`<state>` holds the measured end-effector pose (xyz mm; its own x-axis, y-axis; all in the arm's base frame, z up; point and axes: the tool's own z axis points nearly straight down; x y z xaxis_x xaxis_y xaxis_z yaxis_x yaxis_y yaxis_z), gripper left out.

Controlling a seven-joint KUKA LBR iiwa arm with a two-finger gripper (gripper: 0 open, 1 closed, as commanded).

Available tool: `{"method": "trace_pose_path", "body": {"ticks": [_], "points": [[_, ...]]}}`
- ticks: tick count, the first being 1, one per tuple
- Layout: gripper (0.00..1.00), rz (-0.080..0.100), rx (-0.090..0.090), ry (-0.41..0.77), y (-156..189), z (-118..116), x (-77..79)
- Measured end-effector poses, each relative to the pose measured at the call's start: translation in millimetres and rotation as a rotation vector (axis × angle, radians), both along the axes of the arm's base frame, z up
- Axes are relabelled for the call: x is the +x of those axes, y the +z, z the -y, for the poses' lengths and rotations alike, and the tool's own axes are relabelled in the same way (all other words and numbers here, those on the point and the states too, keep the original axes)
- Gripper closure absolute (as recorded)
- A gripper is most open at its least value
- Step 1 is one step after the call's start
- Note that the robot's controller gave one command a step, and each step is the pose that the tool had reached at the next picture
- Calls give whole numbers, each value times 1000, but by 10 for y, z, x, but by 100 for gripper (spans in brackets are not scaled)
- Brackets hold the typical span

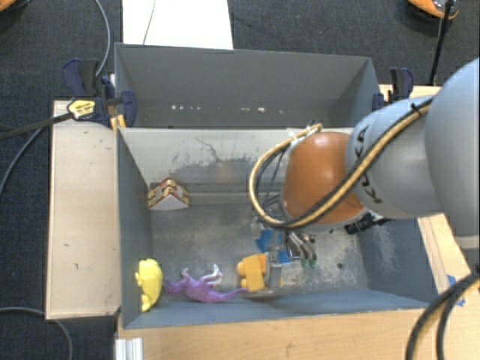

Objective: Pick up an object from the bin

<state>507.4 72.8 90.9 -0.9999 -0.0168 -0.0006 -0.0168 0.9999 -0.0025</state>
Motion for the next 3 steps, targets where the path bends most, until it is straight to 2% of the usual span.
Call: {"method": "trace_pose_path", "body": {"ticks": [1,2,3], "points": [[100,5,-1,220,244,235,251],[100,4,0,218,242,233,250],[100,-5,-1,206,589,190,248]]}}
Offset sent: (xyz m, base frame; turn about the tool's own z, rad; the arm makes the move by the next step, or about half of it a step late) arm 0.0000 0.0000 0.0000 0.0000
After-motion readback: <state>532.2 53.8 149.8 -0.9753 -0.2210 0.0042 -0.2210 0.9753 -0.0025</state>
